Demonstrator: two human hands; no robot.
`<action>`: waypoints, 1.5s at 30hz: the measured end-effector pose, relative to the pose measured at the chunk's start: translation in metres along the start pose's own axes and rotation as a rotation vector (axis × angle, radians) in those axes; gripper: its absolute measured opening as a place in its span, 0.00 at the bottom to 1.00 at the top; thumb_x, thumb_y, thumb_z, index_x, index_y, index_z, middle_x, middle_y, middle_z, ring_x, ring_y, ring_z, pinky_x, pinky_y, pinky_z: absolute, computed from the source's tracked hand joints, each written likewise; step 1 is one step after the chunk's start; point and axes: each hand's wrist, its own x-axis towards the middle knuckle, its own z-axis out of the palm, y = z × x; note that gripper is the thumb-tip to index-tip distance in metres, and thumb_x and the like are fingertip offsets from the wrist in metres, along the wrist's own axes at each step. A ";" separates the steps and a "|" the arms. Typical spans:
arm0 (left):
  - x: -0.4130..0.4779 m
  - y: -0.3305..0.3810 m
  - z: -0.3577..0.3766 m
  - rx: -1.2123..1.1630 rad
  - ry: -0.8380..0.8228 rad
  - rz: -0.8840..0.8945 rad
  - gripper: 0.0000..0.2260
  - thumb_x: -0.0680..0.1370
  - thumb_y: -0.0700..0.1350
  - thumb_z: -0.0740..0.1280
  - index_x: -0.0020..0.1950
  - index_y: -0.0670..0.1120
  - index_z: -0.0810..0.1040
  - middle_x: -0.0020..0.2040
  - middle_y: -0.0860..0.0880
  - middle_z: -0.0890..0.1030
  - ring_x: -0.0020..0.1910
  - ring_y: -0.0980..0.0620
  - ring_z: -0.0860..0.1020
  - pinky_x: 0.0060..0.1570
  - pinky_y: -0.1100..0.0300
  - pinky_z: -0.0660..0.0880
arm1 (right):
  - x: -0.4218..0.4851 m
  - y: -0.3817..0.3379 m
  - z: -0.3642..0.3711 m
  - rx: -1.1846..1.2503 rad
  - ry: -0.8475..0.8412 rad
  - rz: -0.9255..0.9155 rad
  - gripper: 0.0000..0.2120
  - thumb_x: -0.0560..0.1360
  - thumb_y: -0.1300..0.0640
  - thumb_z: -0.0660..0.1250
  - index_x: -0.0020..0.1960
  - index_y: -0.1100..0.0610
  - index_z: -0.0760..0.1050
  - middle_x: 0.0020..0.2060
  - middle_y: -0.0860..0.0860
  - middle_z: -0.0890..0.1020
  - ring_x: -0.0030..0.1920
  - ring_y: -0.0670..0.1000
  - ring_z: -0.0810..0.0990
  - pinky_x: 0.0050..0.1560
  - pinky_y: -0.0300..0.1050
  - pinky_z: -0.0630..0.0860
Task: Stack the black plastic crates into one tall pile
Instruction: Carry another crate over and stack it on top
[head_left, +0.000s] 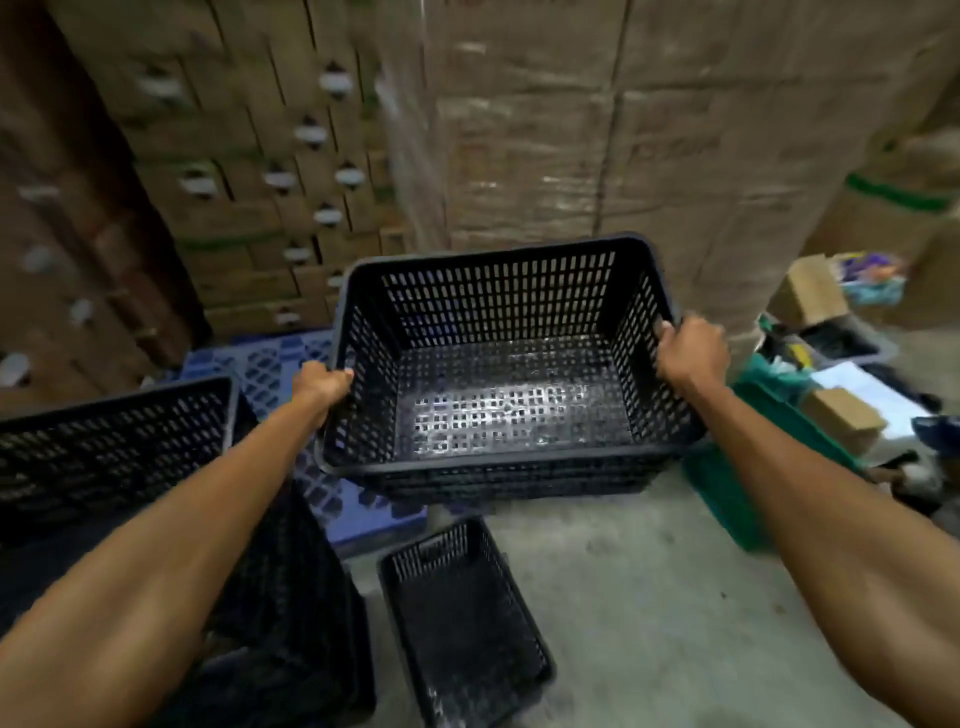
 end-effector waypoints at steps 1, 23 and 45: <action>-0.005 0.018 -0.016 -0.001 0.047 0.042 0.17 0.80 0.47 0.65 0.60 0.33 0.75 0.53 0.39 0.77 0.51 0.40 0.76 0.48 0.46 0.73 | 0.000 -0.010 -0.015 0.030 0.043 0.004 0.20 0.81 0.52 0.59 0.58 0.69 0.75 0.54 0.70 0.79 0.56 0.70 0.77 0.53 0.59 0.75; -0.137 0.008 -0.465 0.209 0.850 0.198 0.23 0.75 0.58 0.66 0.54 0.38 0.80 0.53 0.35 0.81 0.51 0.35 0.80 0.48 0.48 0.77 | -0.162 -0.361 -0.115 0.393 0.142 -0.363 0.17 0.79 0.57 0.61 0.54 0.72 0.77 0.55 0.69 0.79 0.57 0.68 0.78 0.53 0.54 0.75; -0.053 -0.216 -0.581 0.566 0.574 -0.107 0.23 0.77 0.56 0.64 0.59 0.36 0.75 0.57 0.35 0.78 0.53 0.35 0.78 0.43 0.51 0.74 | -0.299 -0.517 0.049 -0.117 -0.262 -0.371 0.15 0.68 0.63 0.71 0.53 0.68 0.79 0.53 0.65 0.81 0.53 0.64 0.81 0.48 0.53 0.78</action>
